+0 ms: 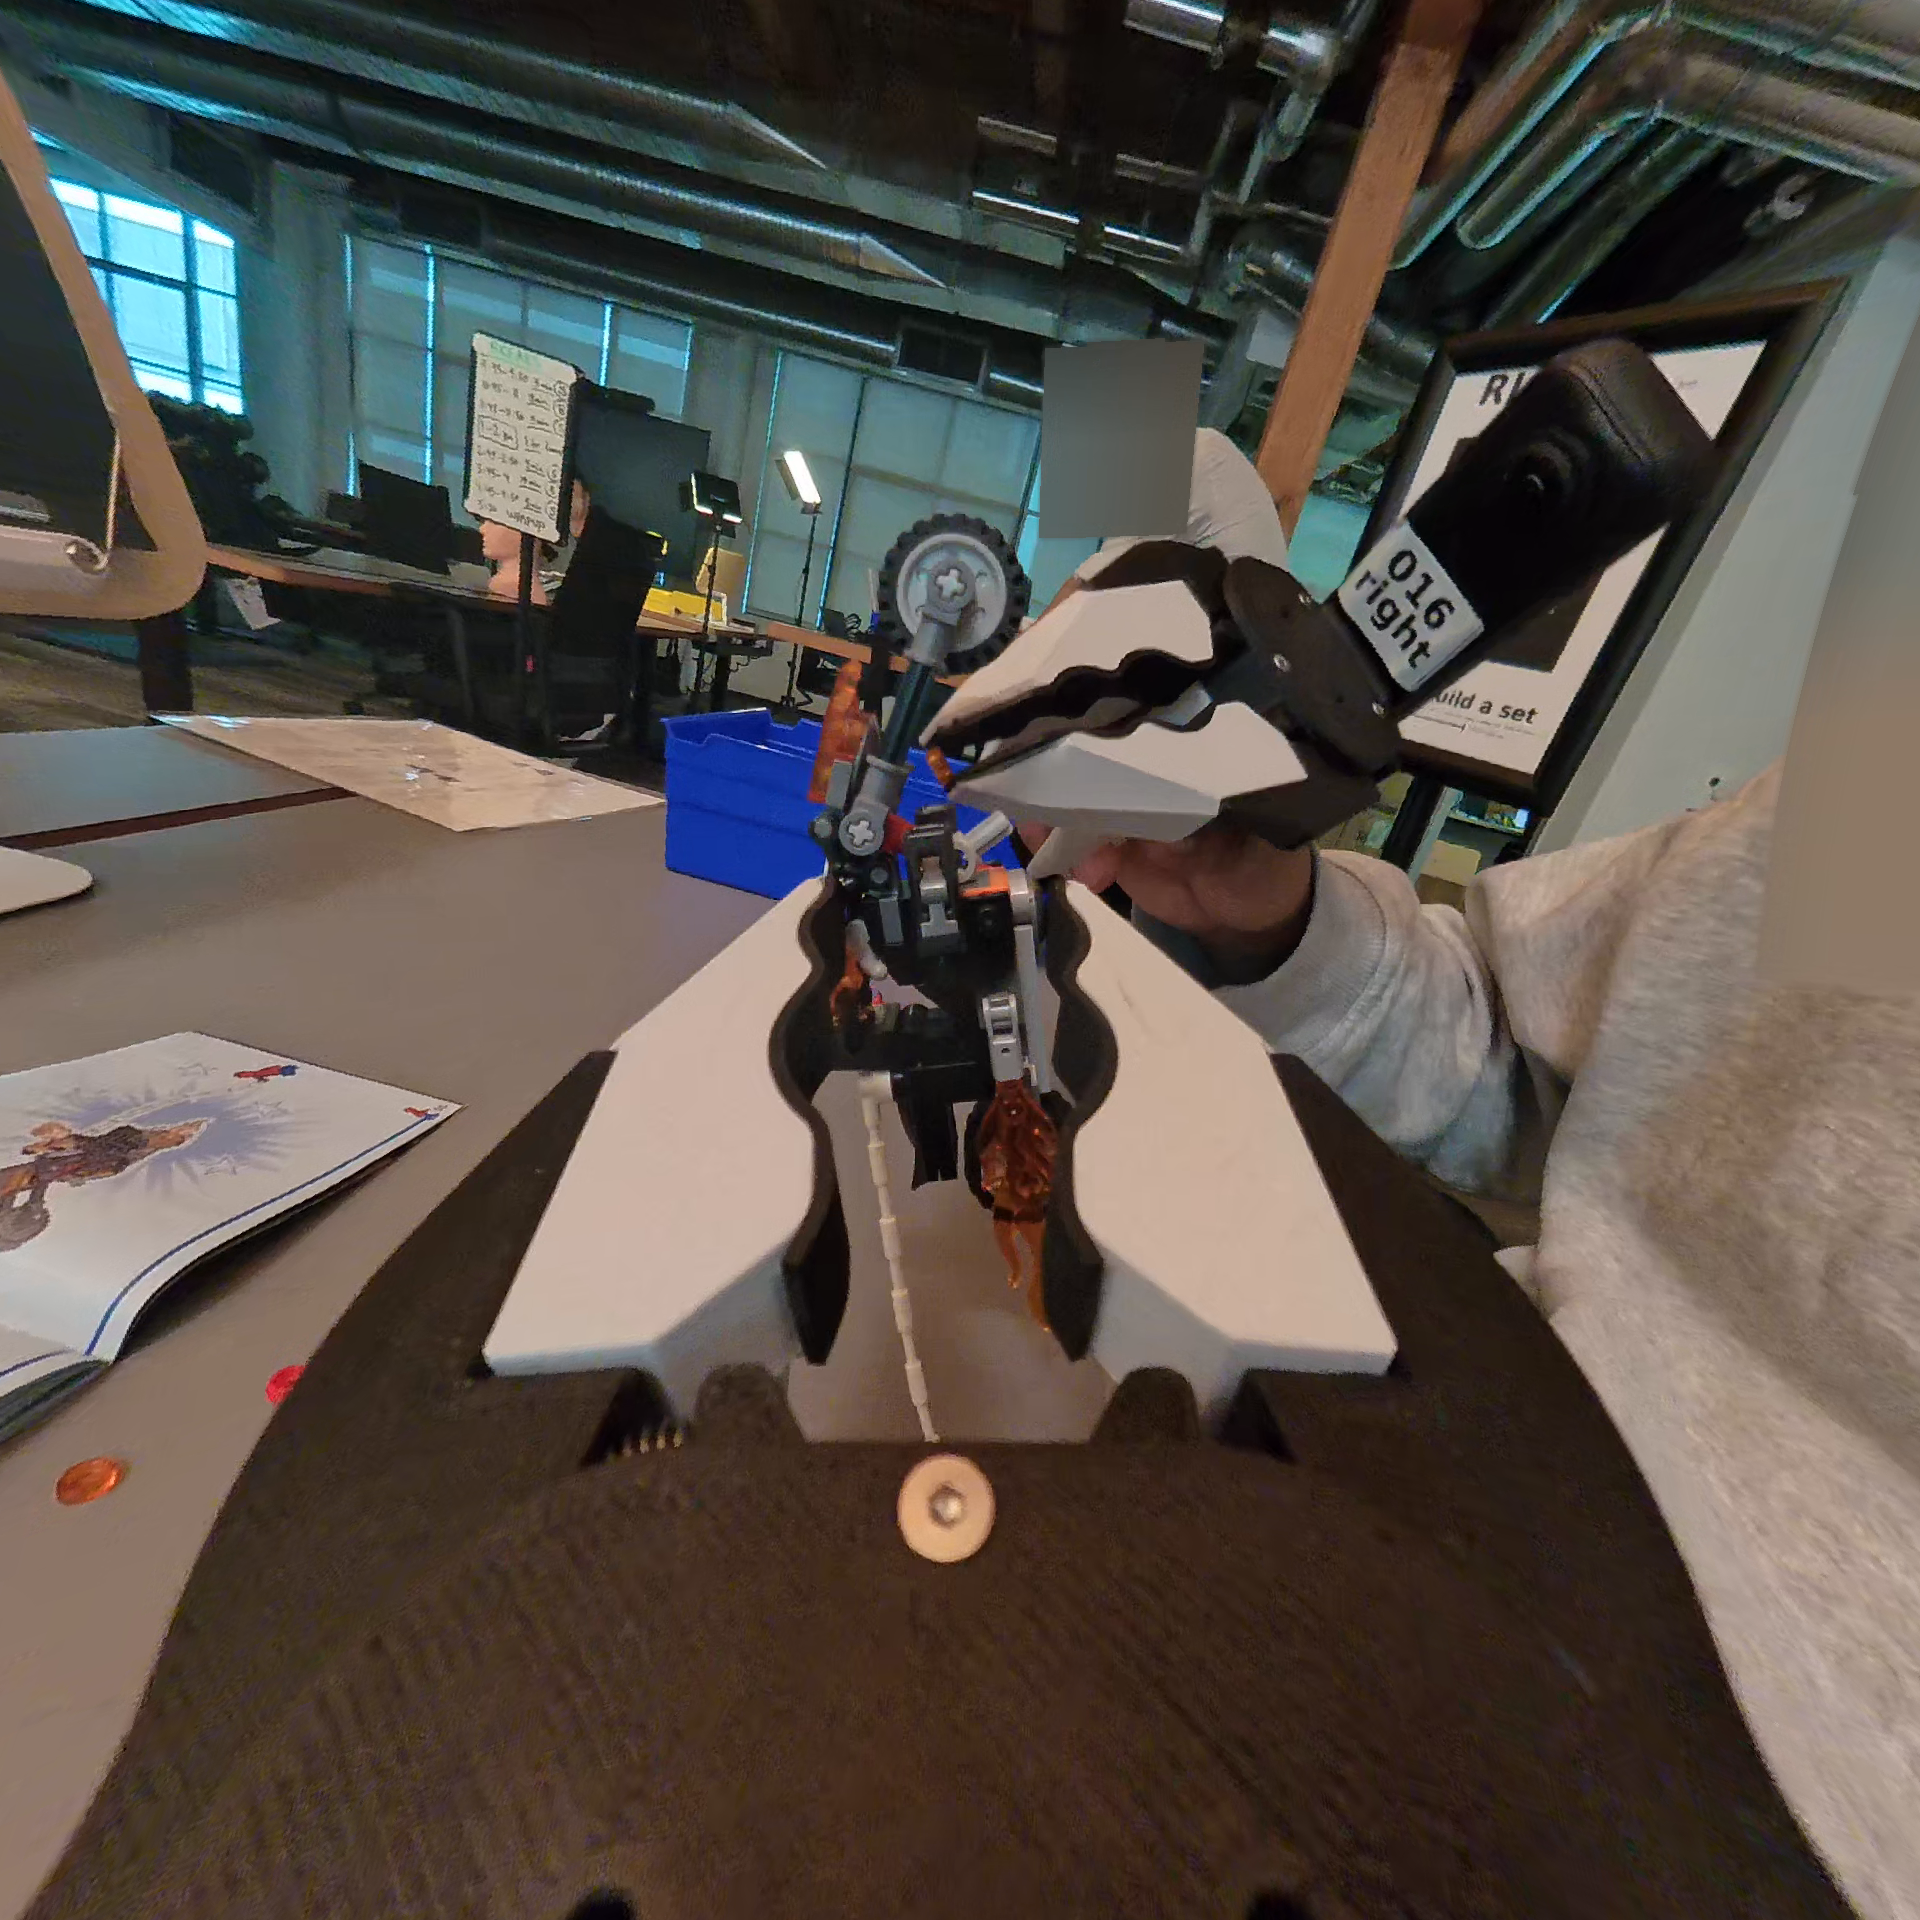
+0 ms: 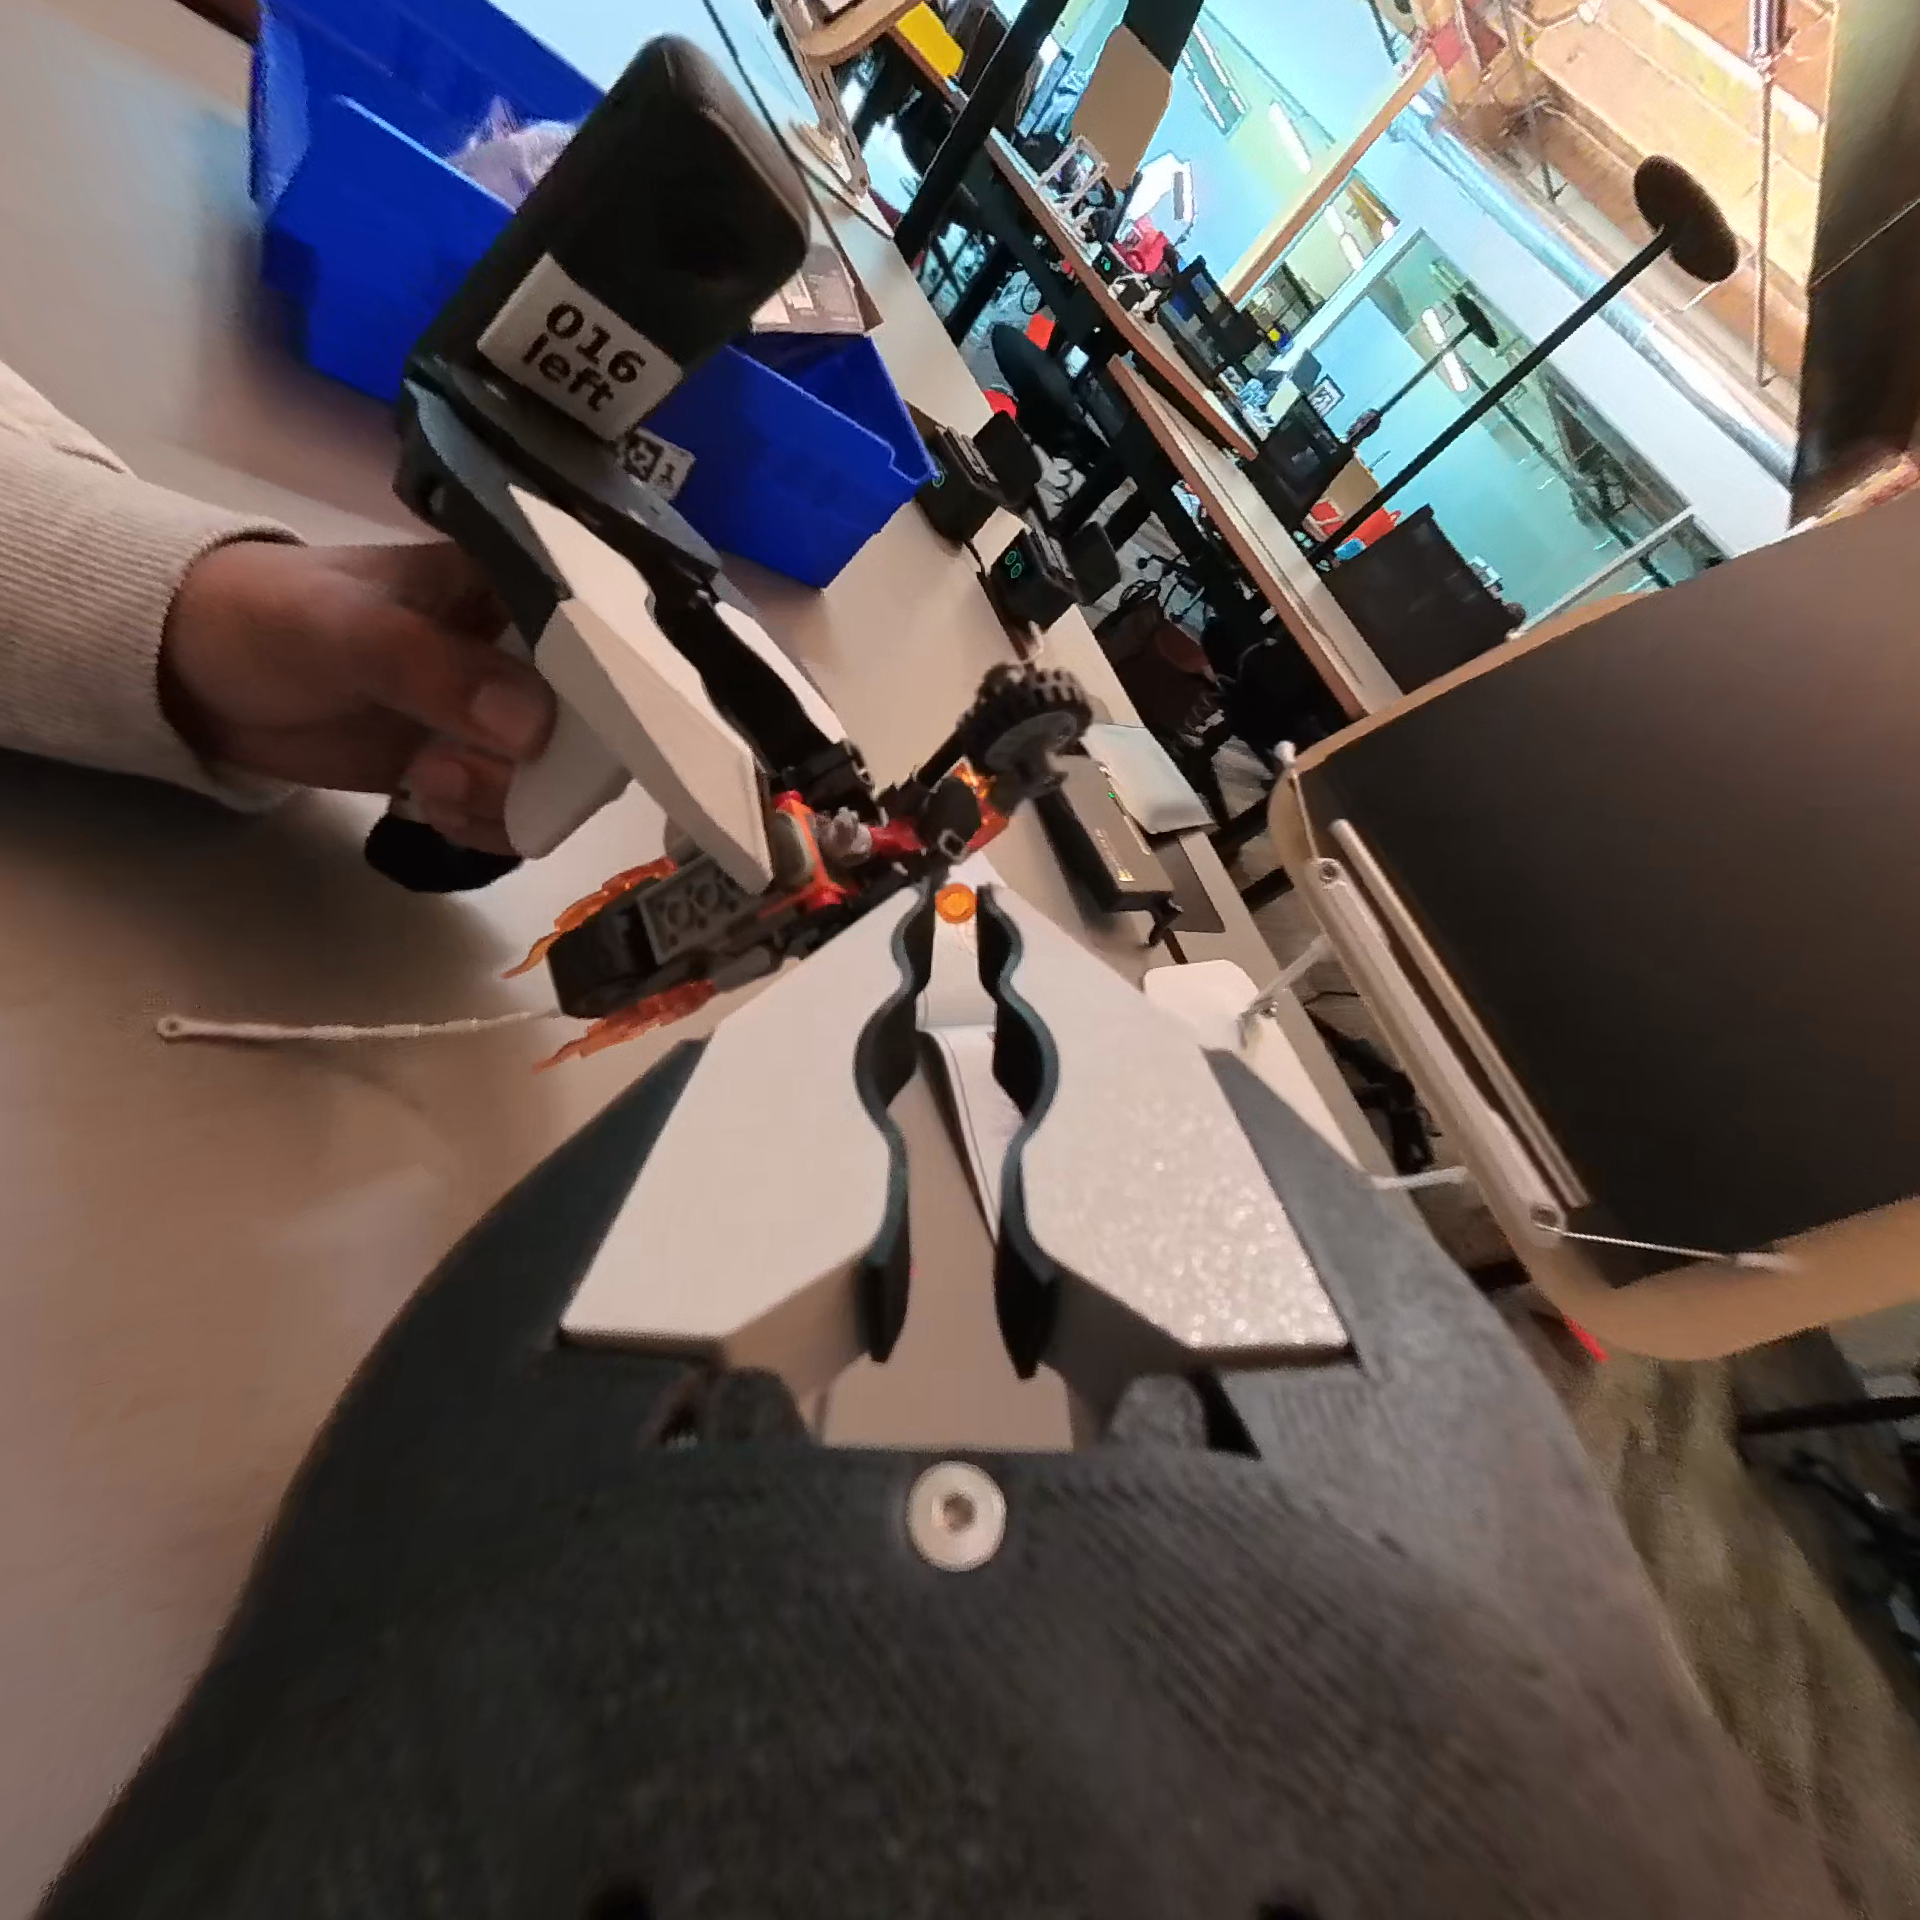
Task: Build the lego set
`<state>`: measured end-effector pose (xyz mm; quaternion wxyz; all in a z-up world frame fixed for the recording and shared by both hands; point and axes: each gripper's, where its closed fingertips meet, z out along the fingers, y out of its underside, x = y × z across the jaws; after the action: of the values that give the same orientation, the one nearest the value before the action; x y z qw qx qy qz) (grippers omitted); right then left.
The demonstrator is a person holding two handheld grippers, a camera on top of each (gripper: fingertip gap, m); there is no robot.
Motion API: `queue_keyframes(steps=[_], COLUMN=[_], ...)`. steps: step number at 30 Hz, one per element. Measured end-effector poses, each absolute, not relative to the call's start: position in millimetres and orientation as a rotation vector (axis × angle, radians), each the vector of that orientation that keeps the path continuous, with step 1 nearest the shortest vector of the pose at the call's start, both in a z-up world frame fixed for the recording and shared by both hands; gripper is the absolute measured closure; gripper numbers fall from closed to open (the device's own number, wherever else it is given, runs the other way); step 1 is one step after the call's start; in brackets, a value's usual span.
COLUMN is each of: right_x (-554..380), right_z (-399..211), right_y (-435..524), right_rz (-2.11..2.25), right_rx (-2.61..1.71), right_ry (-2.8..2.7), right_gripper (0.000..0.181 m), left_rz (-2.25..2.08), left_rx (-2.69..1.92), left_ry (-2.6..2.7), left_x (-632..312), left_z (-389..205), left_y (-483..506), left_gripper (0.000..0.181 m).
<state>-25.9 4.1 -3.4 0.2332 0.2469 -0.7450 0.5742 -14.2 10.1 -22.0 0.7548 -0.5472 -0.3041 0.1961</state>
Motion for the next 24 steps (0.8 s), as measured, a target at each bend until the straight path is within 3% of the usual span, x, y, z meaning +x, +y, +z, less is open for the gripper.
queue_keyframes(steps=[24], right_x=[-25.8], right_z=[-2.0], right_y=[17.9], right_rz=[1.895], right_rx=[0.474], right_ry=[-2.434], right_gripper=[0.171], left_rz=[0.478], left_rx=[-1.254], left_ry=[-0.639], left_x=[-12.5], left_z=[-25.0], left_y=[17.4], left_gripper=[0.146])
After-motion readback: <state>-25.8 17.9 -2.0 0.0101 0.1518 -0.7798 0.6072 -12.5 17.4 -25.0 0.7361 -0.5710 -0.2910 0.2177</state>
